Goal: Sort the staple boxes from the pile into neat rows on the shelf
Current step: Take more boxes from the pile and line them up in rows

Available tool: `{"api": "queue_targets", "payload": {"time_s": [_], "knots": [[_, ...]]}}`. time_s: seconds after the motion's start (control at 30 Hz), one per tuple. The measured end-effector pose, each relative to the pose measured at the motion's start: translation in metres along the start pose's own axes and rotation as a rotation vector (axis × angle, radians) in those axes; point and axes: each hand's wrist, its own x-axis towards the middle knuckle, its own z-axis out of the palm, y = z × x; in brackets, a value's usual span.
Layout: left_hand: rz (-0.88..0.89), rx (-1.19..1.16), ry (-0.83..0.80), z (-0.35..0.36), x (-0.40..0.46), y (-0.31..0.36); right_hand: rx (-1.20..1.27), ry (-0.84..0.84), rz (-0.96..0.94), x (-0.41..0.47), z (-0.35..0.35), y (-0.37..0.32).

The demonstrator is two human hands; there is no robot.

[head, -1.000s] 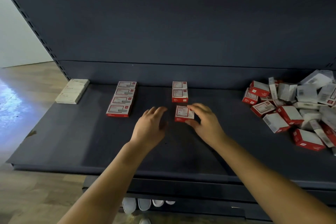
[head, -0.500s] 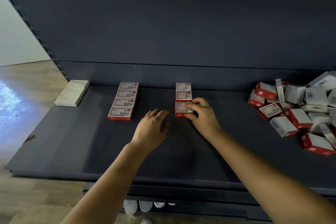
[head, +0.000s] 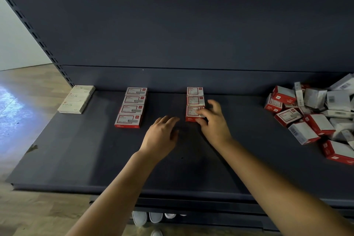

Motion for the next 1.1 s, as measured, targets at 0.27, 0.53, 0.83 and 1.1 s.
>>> {"api": "queue_targets", "payload": {"time_s": [0.27, 0.53, 0.83, 1.1], "knots": [[-0.012, -0.003, -0.032, 0.002, 0.003, 0.001, -0.026, 0.013, -0.099, -0.003, 0.0, -0.003], [0.031, -0.035, -0.032, 0.01, 0.026, 0.019, -0.003, 0.008, -0.135, -0.003, -0.001, 0.002], [0.016, 0.008, -0.069, 0.012, 0.03, 0.02, -0.031, -0.037, -0.054, 0.003, -0.002, 0.001], [0.044, 0.145, 0.079, 0.009, 0.028, 0.048, -0.078, -0.216, 0.001, -0.004, -0.041, -0.001]]}}
